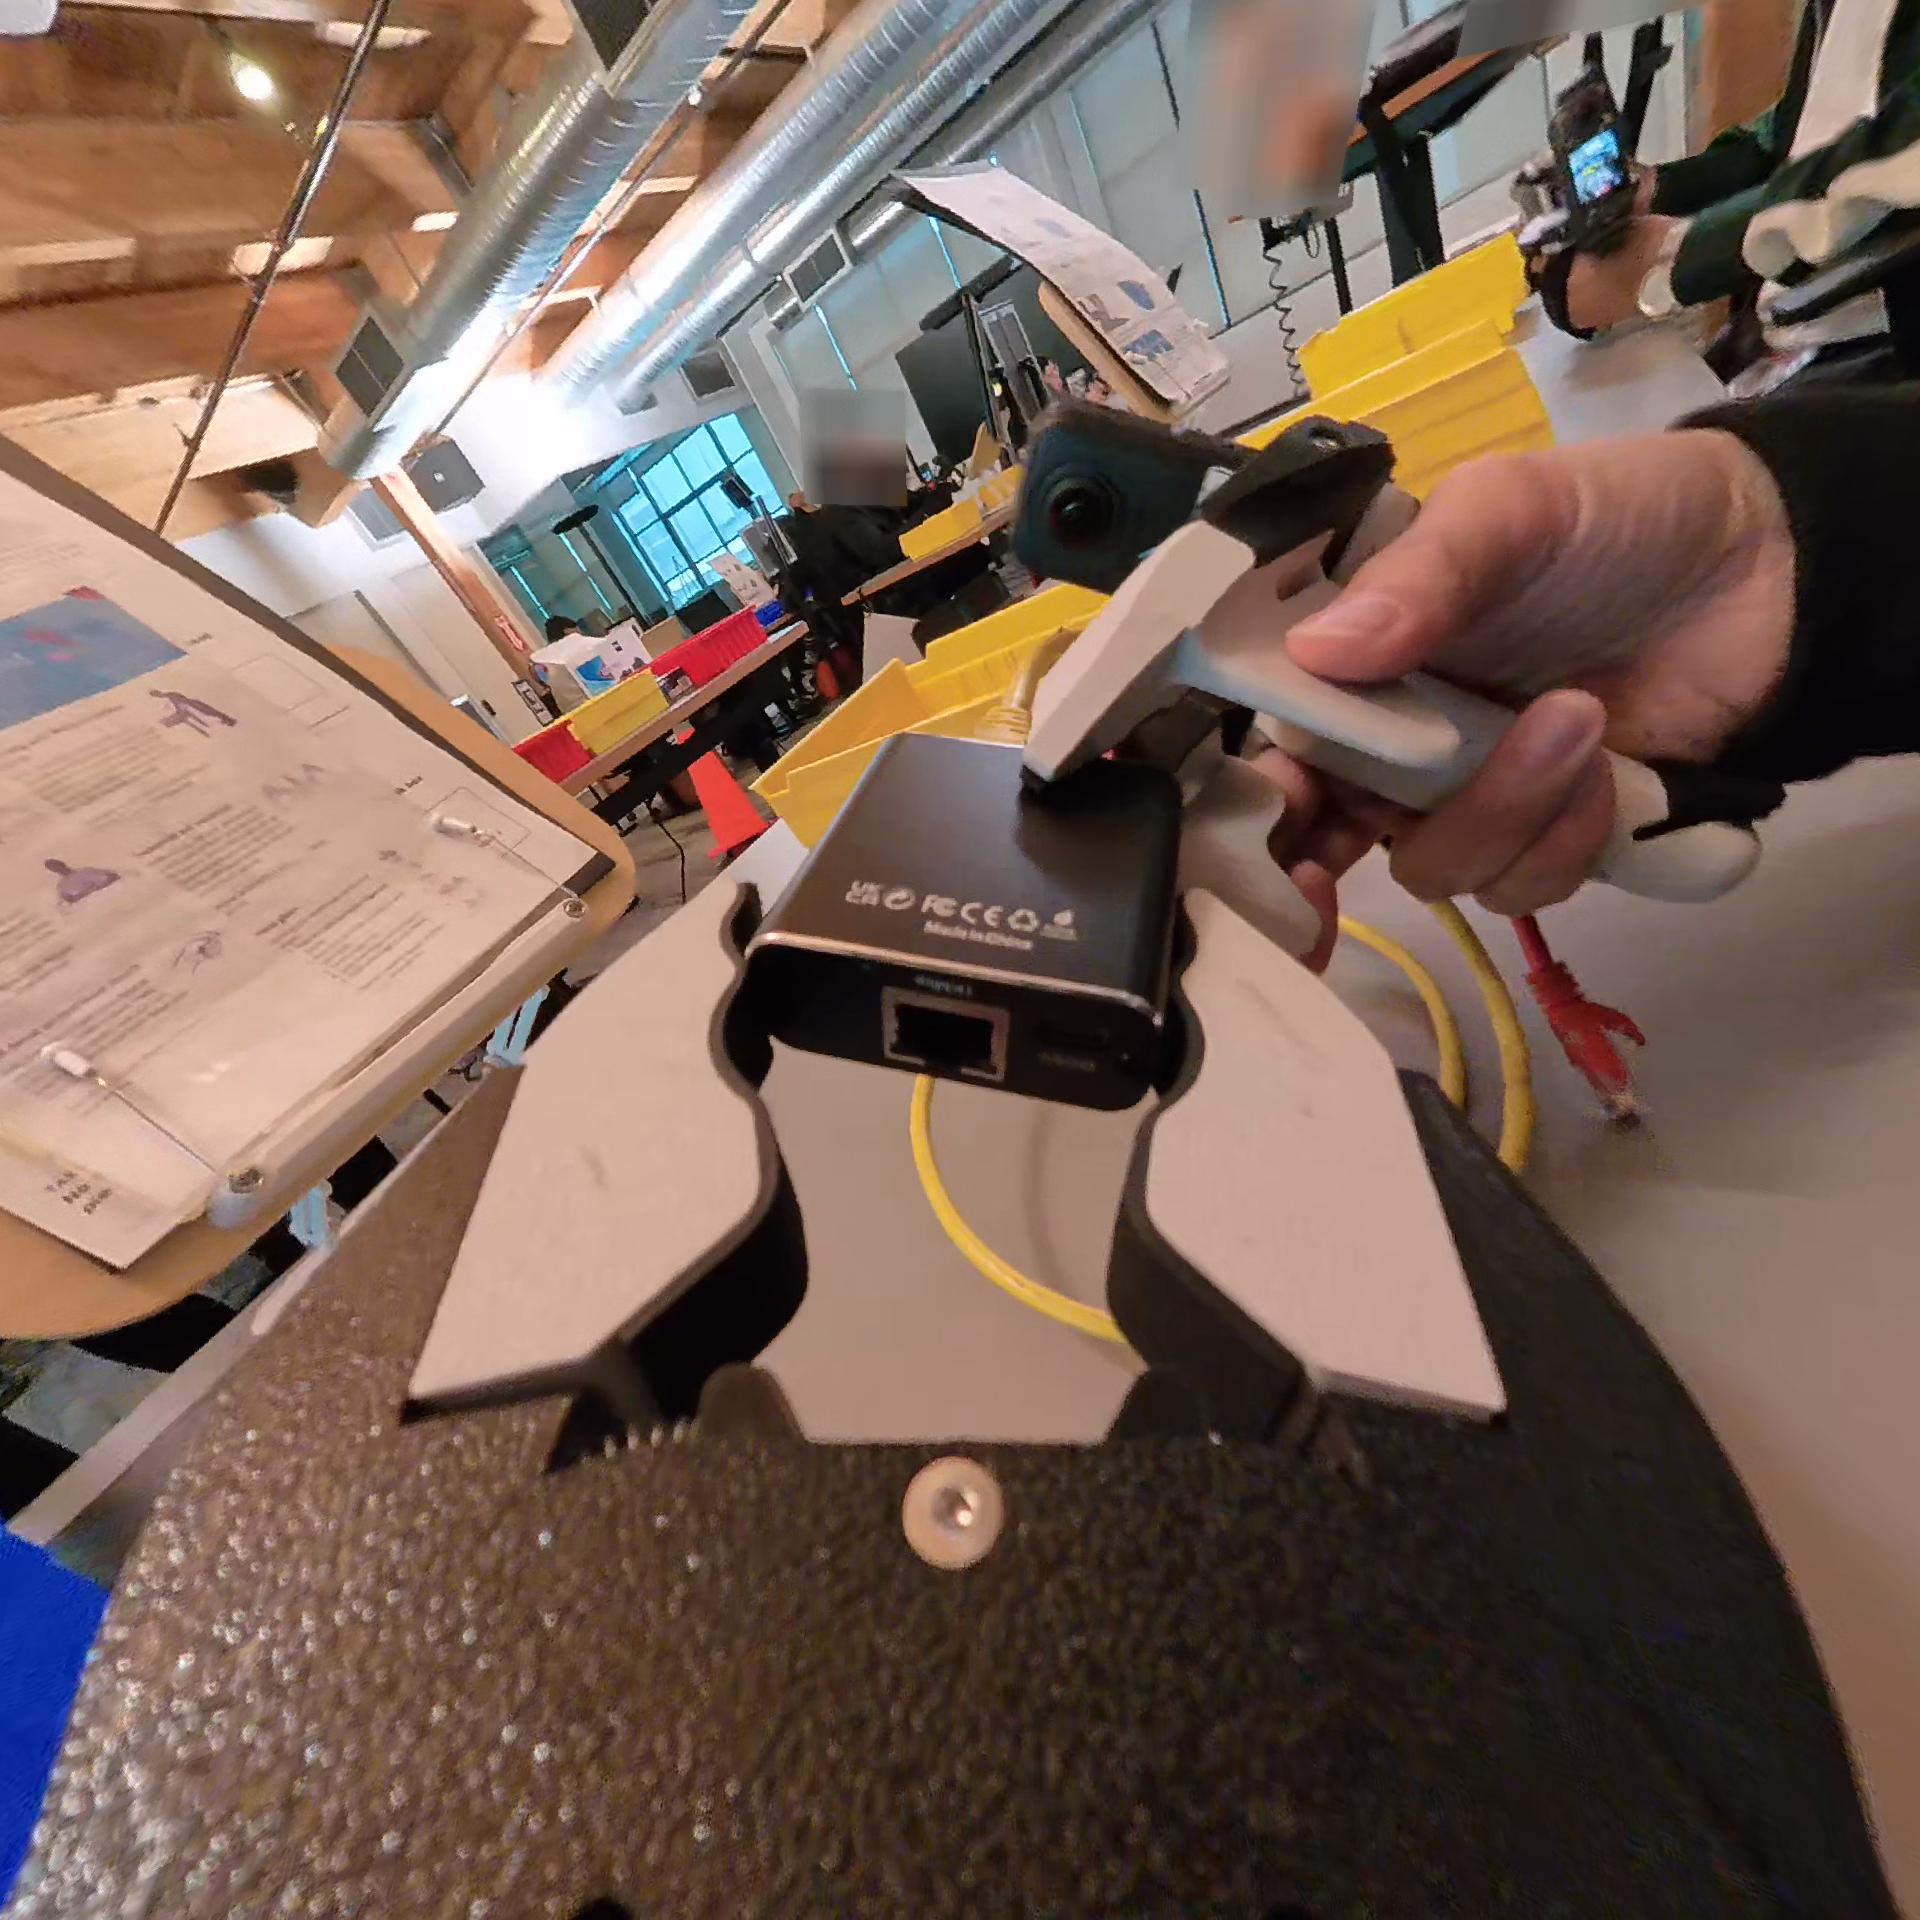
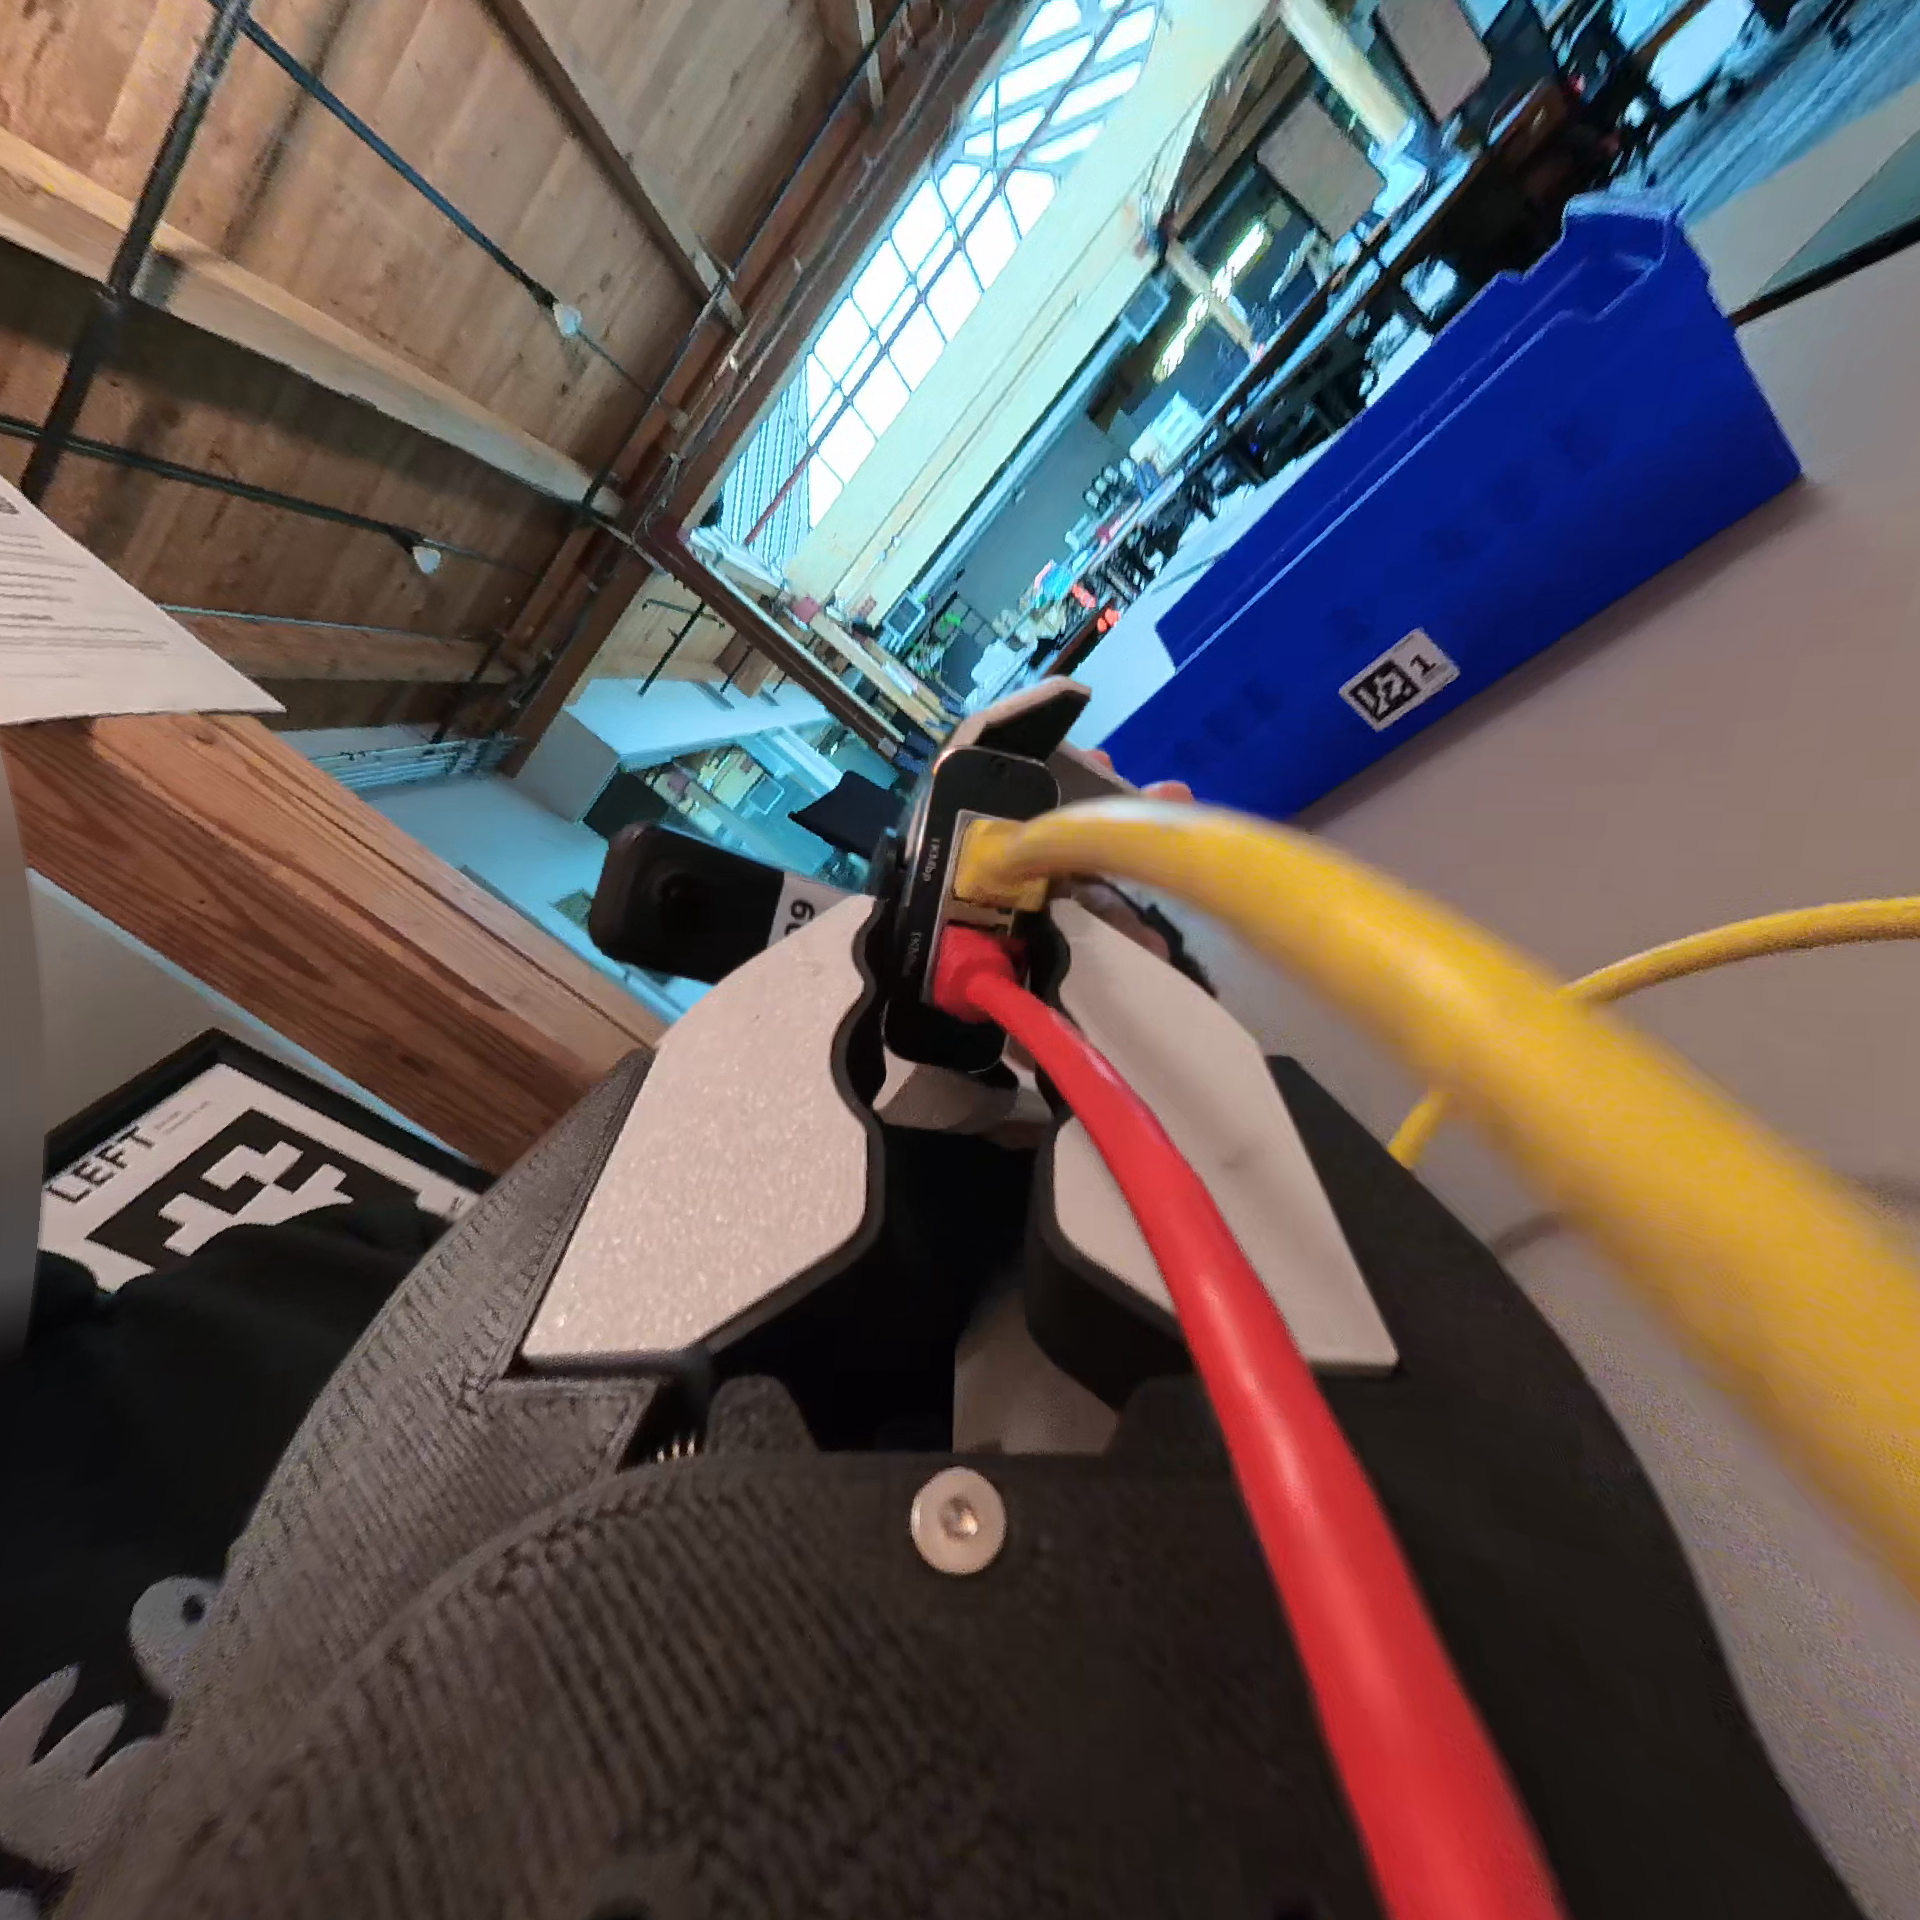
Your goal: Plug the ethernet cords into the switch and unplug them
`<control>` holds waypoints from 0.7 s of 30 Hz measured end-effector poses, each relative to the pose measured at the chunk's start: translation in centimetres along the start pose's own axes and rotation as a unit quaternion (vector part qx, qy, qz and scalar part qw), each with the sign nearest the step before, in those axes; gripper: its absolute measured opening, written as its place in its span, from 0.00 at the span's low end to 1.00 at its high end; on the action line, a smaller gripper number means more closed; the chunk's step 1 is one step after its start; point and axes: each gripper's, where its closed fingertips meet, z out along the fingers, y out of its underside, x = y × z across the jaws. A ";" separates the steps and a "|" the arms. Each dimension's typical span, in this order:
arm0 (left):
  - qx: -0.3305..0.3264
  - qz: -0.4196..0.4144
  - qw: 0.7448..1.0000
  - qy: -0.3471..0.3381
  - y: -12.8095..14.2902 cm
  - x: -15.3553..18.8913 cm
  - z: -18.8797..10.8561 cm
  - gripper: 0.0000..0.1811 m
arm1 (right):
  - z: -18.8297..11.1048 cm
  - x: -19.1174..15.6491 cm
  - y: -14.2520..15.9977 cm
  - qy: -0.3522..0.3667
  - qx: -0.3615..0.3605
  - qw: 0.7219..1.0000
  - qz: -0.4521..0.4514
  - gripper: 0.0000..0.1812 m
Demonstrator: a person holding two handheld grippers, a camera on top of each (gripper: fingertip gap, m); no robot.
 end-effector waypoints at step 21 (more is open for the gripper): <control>0.010 -0.081 0.990 -0.111 0.2 -2.9 0.1 0.39 | -0.3 1.1 -2.9 0.014 0.229 0.969 0.096 0.08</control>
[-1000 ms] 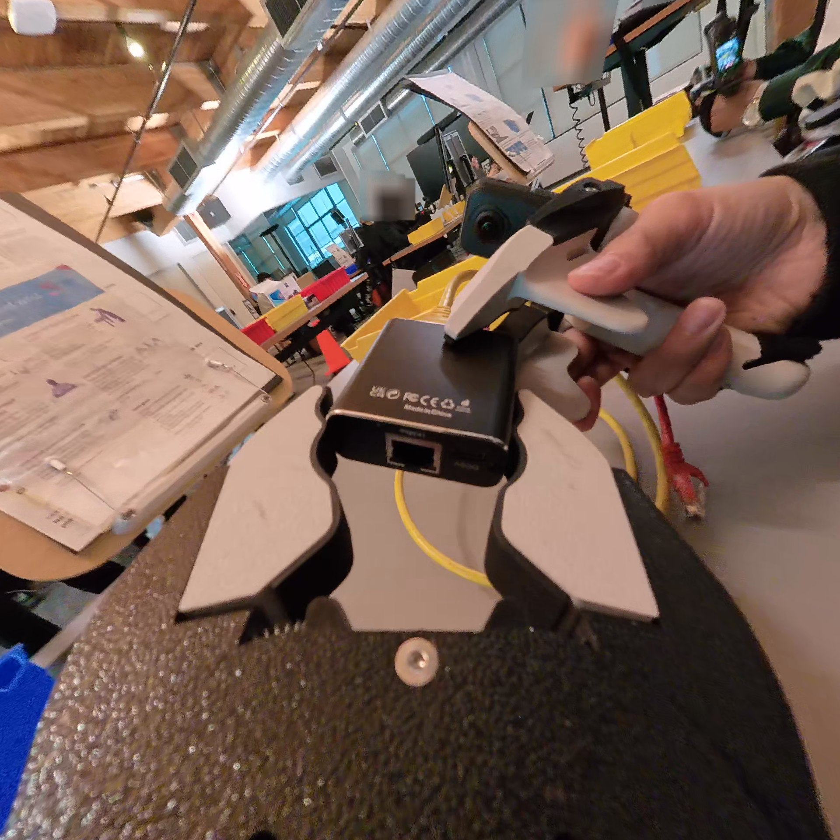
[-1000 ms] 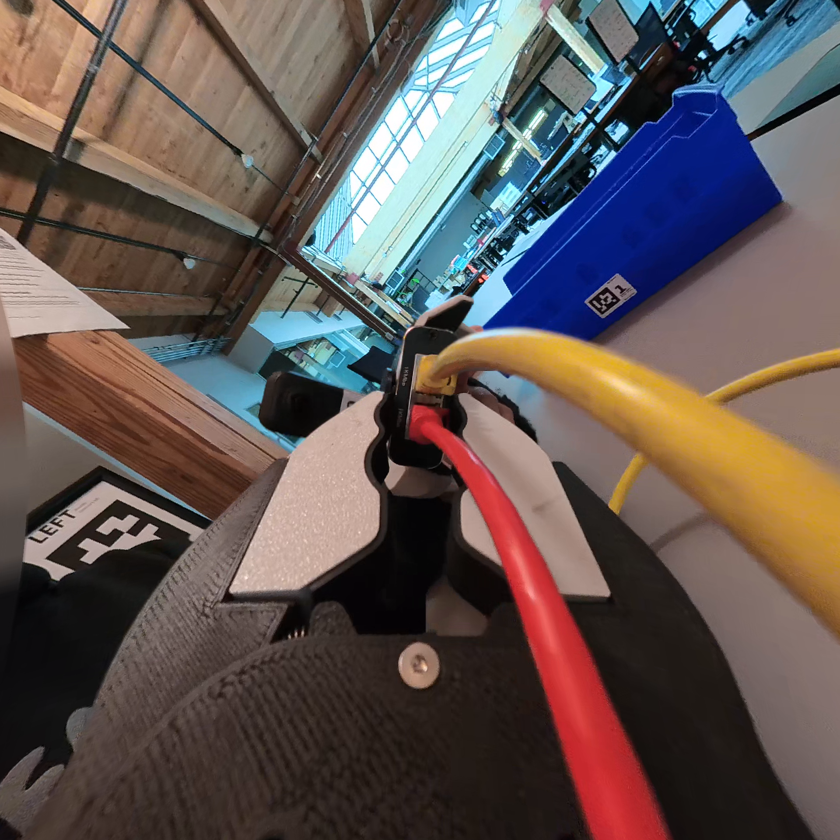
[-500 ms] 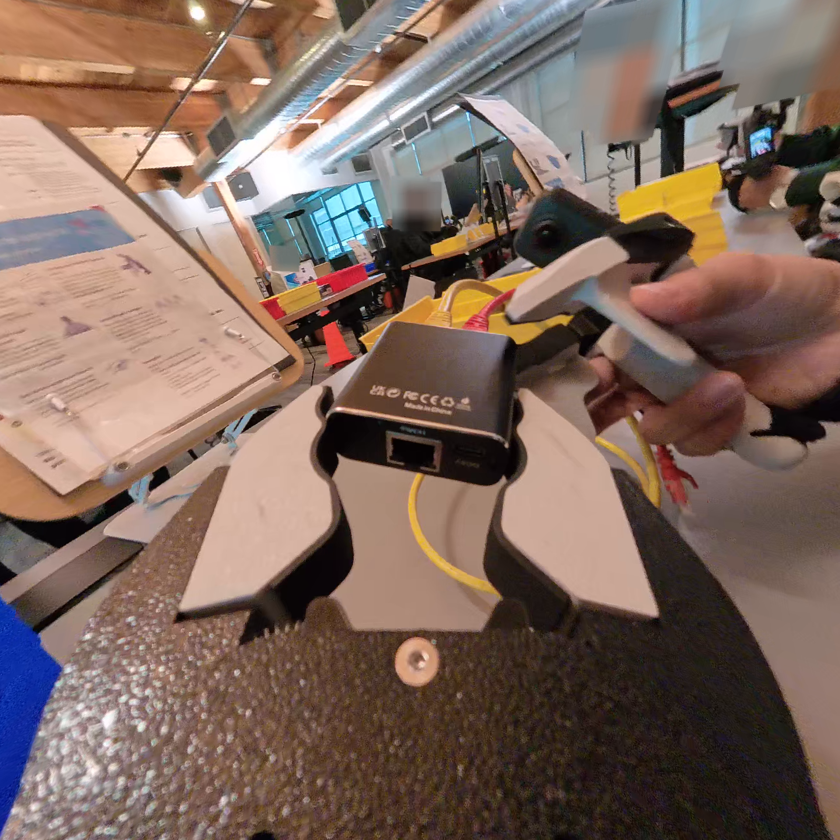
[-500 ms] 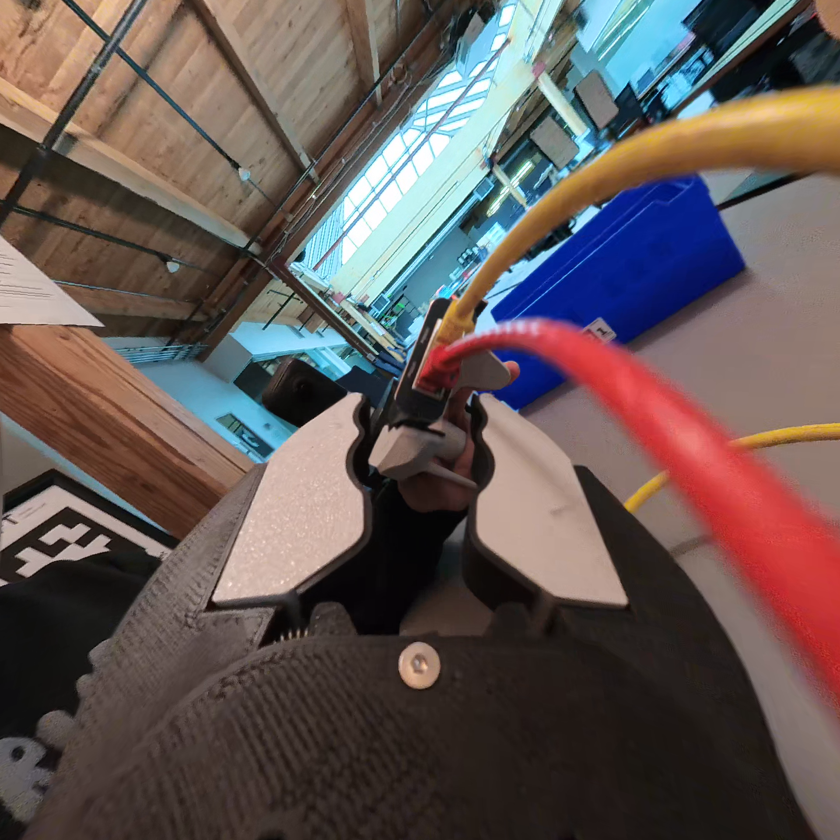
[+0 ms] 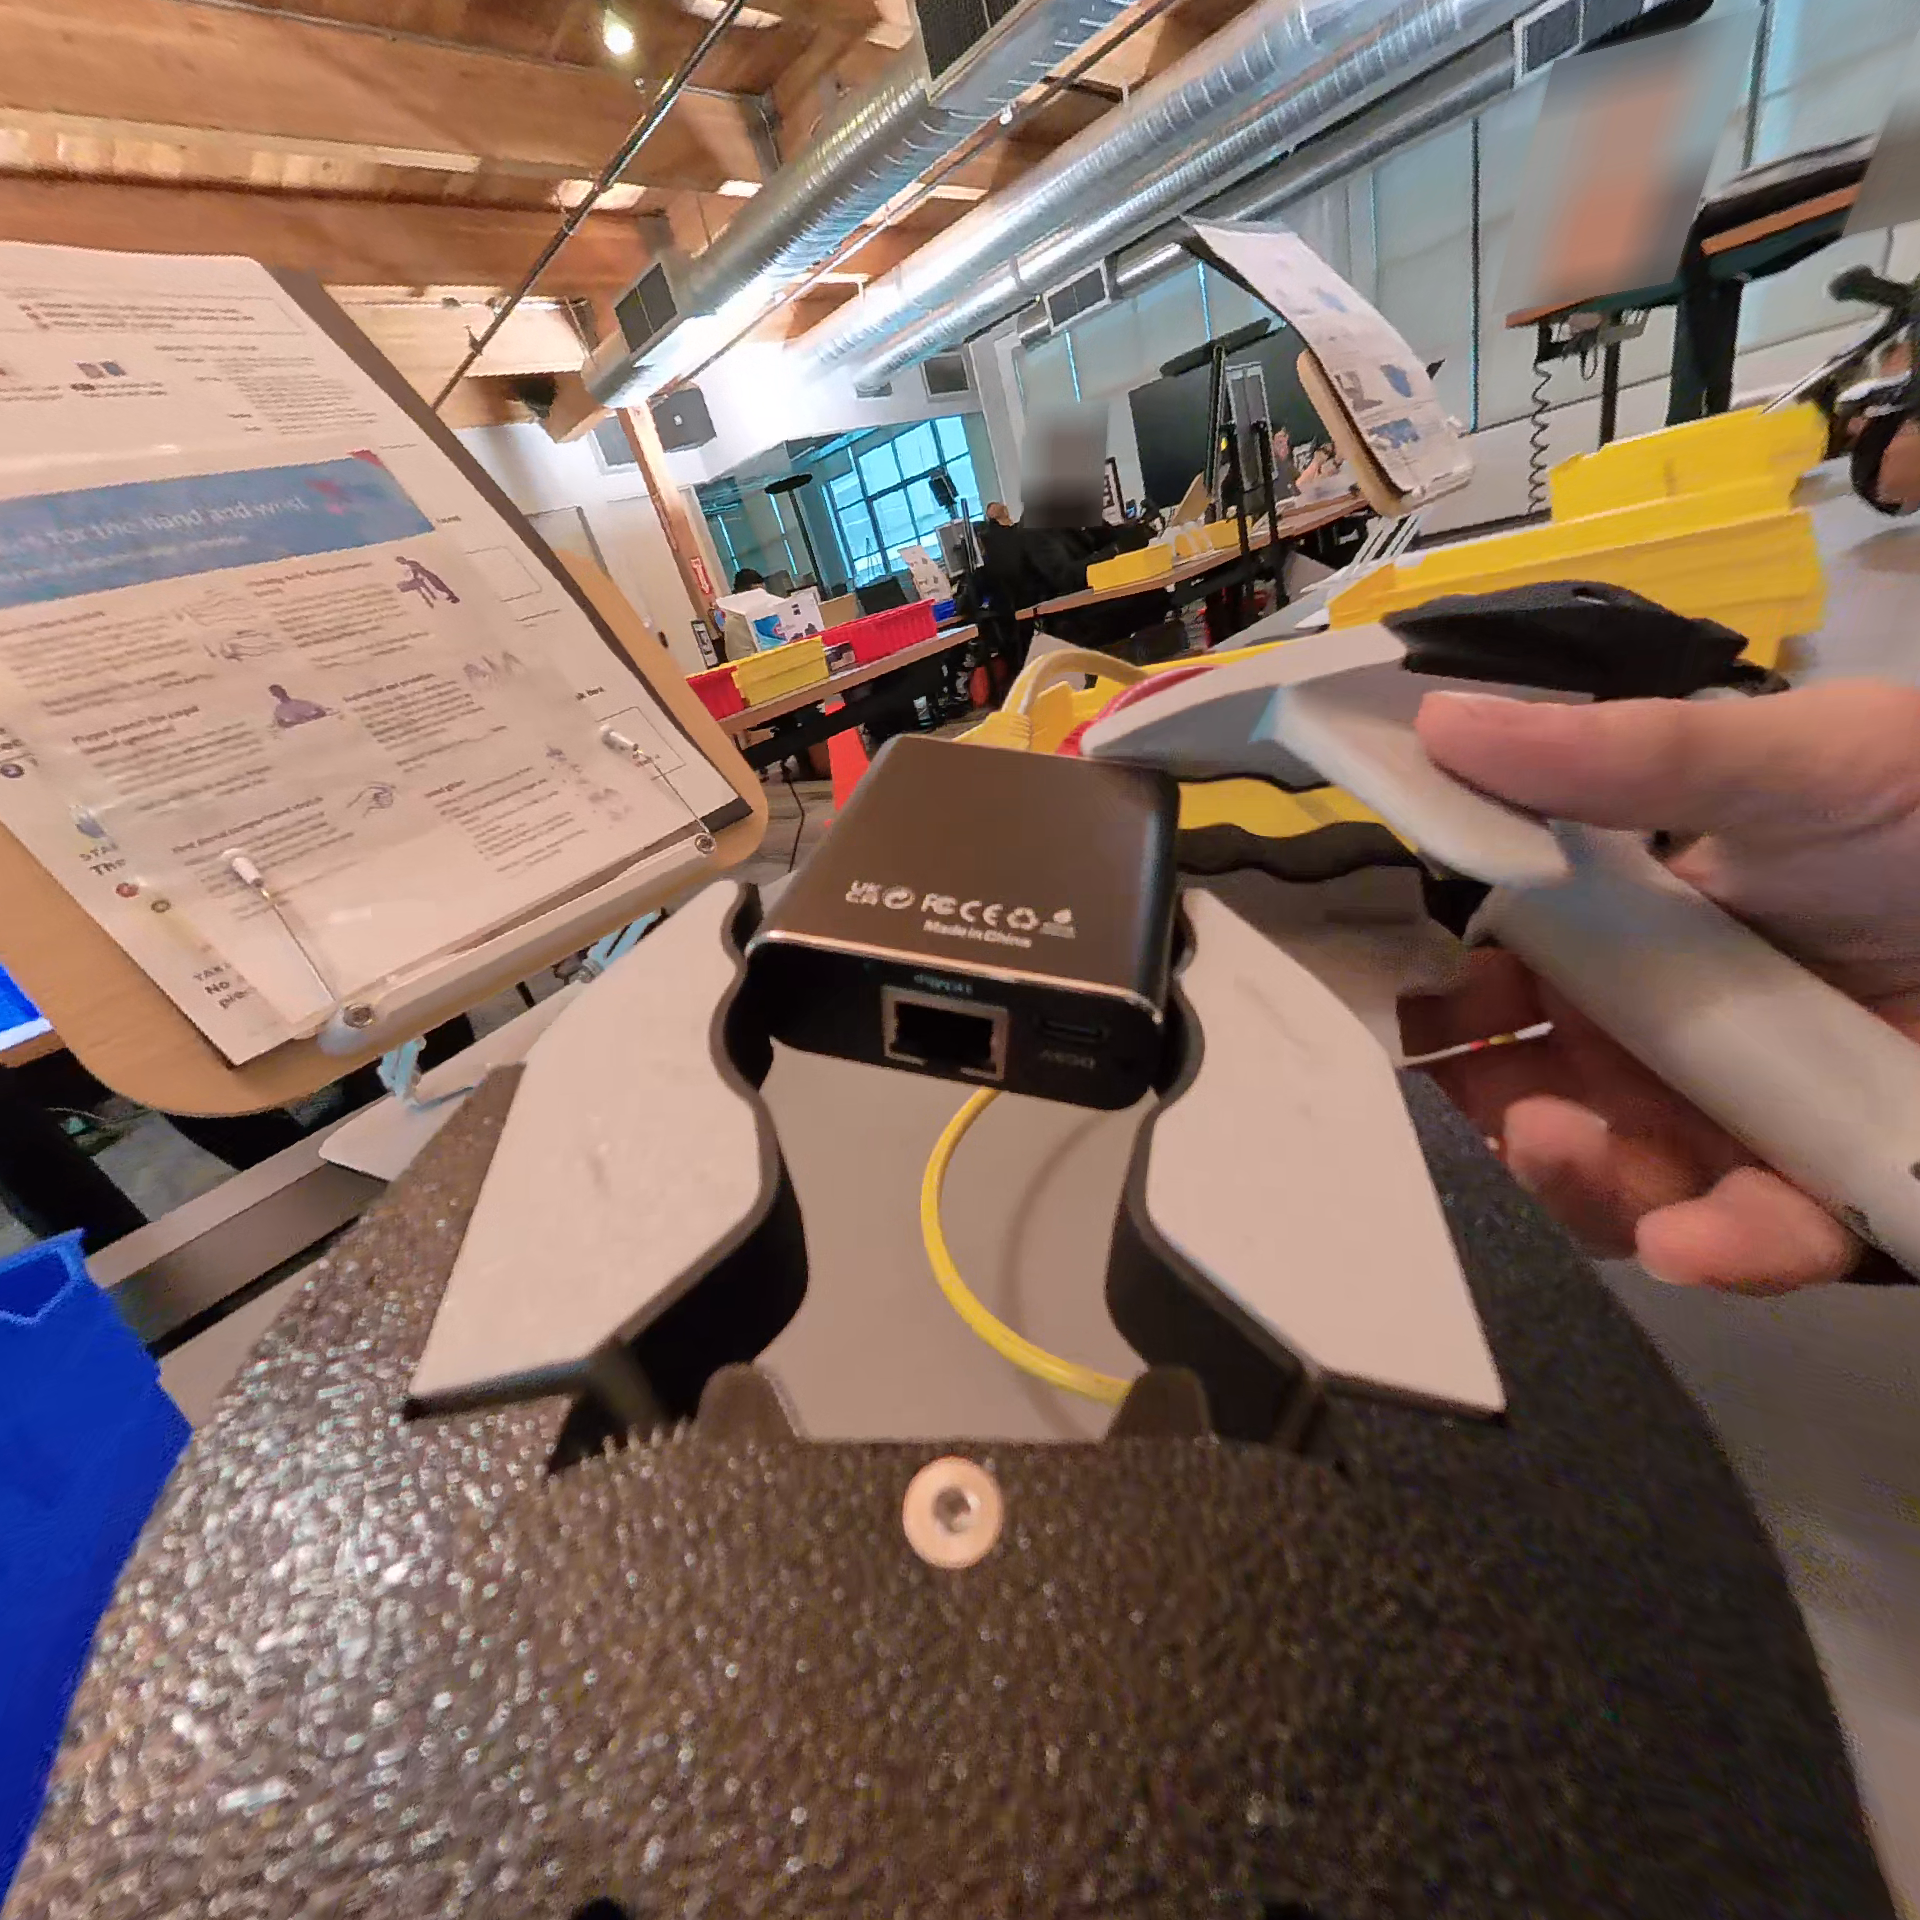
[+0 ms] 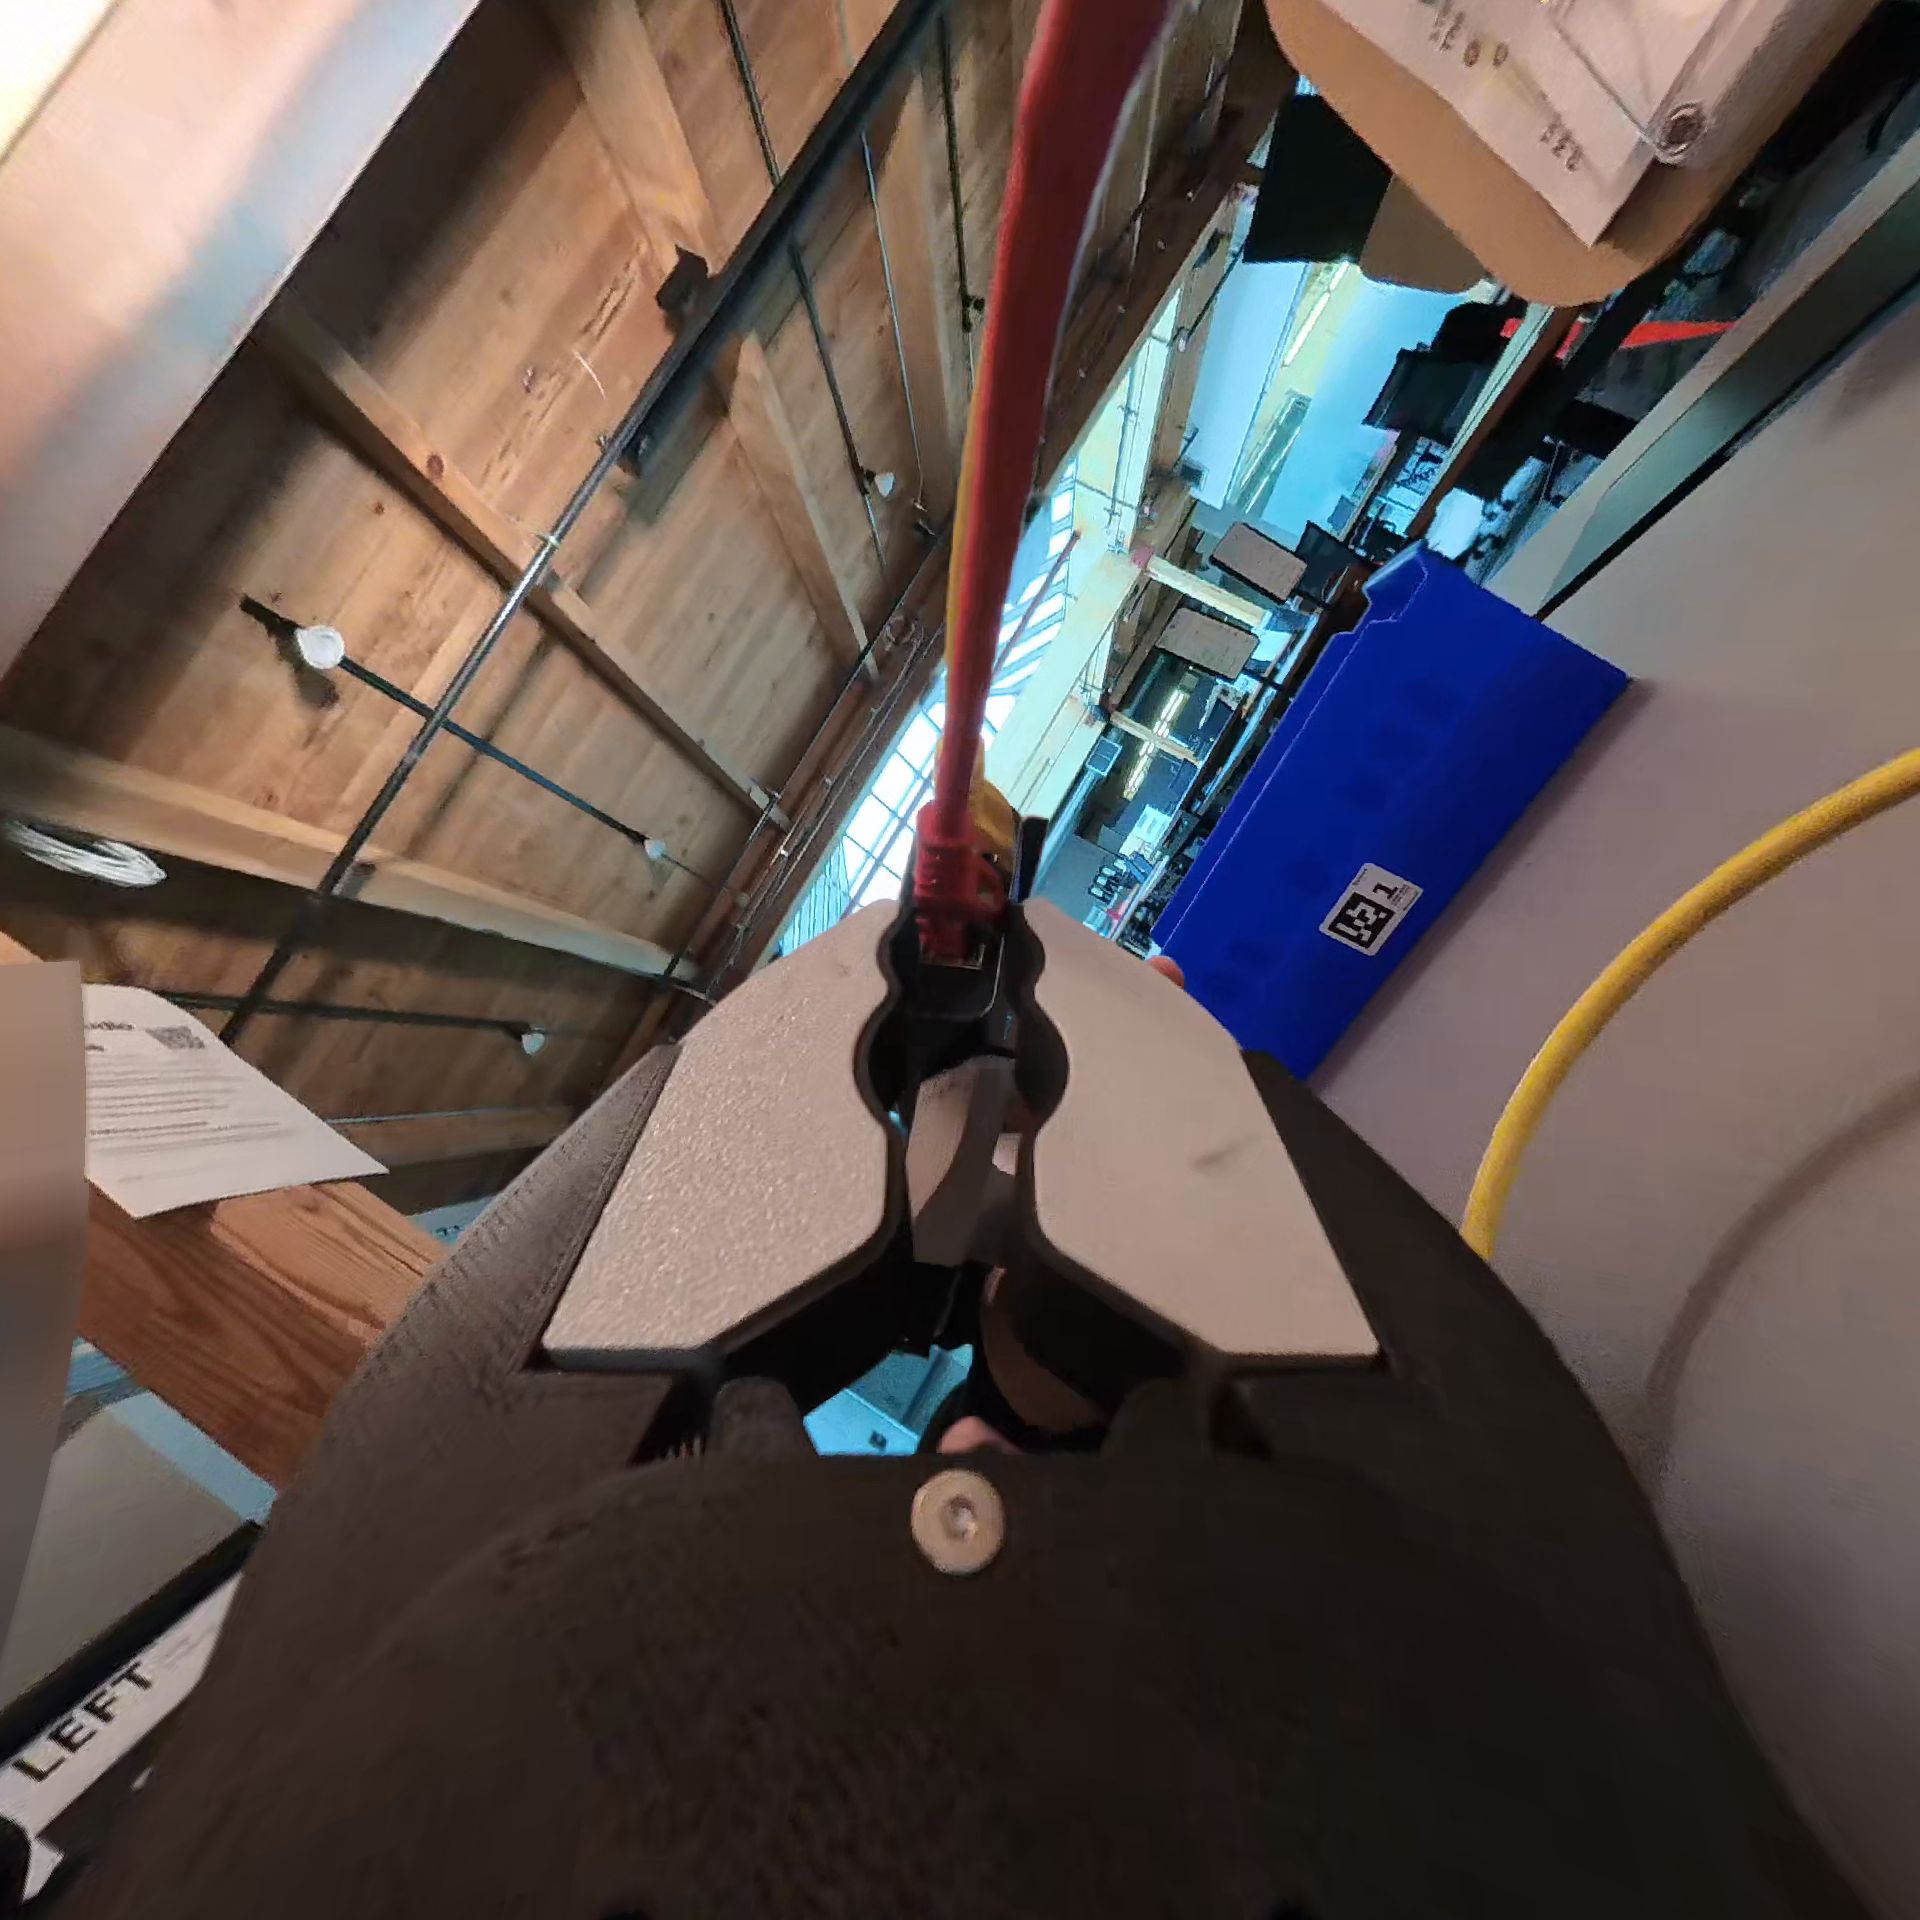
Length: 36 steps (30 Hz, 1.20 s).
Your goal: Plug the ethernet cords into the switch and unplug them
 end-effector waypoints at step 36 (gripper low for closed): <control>-0.018 0.081 0.995 -0.051 0.8 0.1 0.6 0.39 | -0.5 0.8 -0.3 -0.045 0.016 0.997 -0.059 0.06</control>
